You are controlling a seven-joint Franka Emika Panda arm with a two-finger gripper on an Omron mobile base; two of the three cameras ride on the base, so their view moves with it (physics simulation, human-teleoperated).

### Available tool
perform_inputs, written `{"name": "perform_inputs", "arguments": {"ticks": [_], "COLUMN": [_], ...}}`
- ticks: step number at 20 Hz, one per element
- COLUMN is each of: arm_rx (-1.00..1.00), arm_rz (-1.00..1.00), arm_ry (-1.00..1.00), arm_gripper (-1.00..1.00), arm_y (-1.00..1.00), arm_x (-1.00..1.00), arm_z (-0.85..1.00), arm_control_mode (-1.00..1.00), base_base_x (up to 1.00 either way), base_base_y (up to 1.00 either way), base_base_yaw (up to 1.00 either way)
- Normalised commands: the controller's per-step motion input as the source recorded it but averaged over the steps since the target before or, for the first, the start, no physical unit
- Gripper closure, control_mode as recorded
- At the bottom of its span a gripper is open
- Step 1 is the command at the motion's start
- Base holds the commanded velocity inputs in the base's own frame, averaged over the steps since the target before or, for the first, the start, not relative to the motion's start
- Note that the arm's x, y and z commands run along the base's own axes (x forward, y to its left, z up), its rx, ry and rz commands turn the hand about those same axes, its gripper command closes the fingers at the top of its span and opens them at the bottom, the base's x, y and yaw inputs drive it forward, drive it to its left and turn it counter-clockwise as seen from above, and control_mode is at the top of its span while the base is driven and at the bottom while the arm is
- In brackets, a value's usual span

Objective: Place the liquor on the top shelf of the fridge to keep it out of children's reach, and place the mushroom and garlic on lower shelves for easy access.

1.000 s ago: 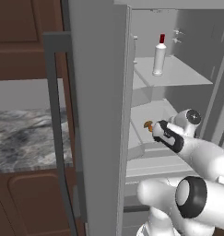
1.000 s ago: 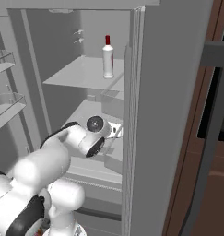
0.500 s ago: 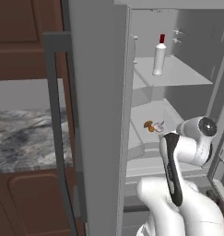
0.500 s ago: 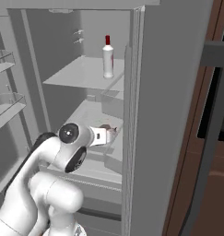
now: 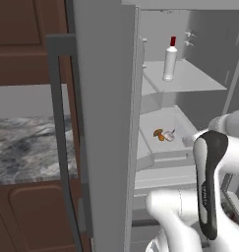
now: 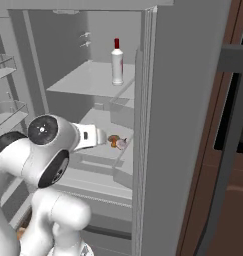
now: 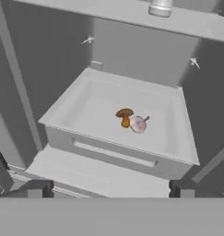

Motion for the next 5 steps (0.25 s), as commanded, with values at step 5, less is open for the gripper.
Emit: {"name": "perform_inputs", "arguments": {"ticks": [5], "arm_rx": [-0.01], "arm_rz": [0.01], "arm_ry": [-0.11], "arm_gripper": [-1.0], "arm_y": [0.26], "arm_x": [-0.96], "arm_z": [0.0], "arm_control_mode": [-1.0], "base_base_x": [0.0], "base_base_y": [0.0], "base_base_yaw": [0.0]}}
